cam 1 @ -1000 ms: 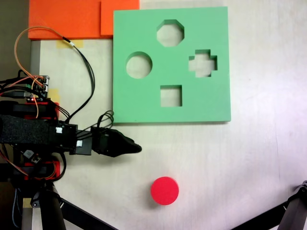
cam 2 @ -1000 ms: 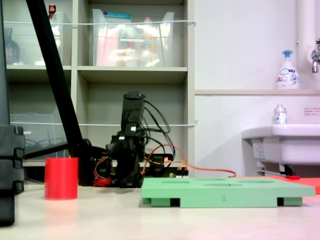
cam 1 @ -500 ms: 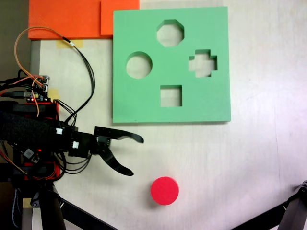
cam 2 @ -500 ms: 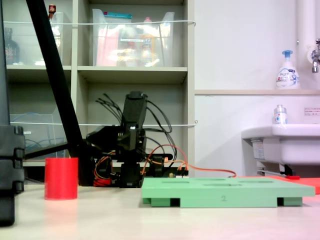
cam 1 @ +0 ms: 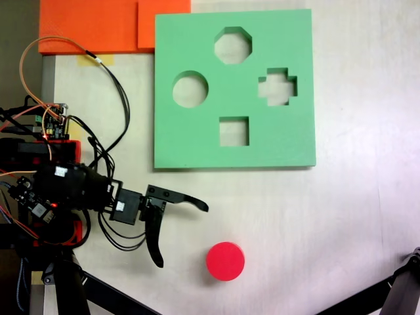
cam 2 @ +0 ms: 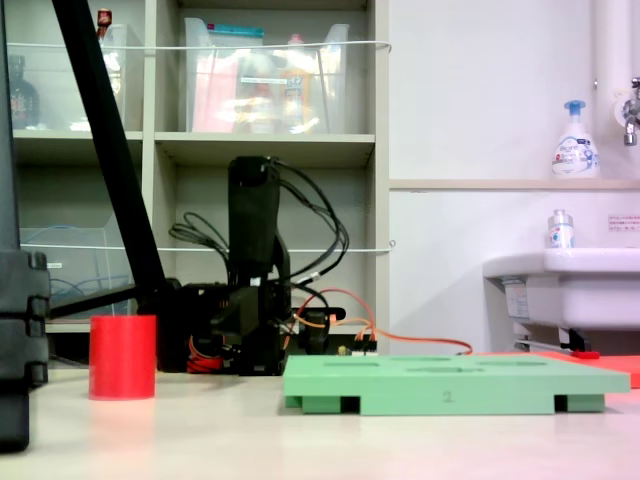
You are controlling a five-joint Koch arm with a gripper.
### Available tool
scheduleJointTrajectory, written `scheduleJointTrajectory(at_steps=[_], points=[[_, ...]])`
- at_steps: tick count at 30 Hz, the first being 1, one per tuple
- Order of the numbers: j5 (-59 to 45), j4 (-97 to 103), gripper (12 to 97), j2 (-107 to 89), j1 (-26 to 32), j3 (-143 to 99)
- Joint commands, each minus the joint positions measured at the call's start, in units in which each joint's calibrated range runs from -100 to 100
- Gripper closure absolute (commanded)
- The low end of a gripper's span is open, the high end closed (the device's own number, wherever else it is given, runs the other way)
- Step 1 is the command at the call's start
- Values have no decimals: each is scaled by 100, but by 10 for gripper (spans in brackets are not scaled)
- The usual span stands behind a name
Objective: Put the cylinder block into the corresponding hole
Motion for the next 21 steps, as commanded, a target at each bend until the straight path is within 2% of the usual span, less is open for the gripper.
scheduleJointTrajectory(at_steps=[1,13,21], points=[[34,636,167,458,-44,378],[132,636,168,3251,-278,2451],[244,636,170,4411,-430,3568]])
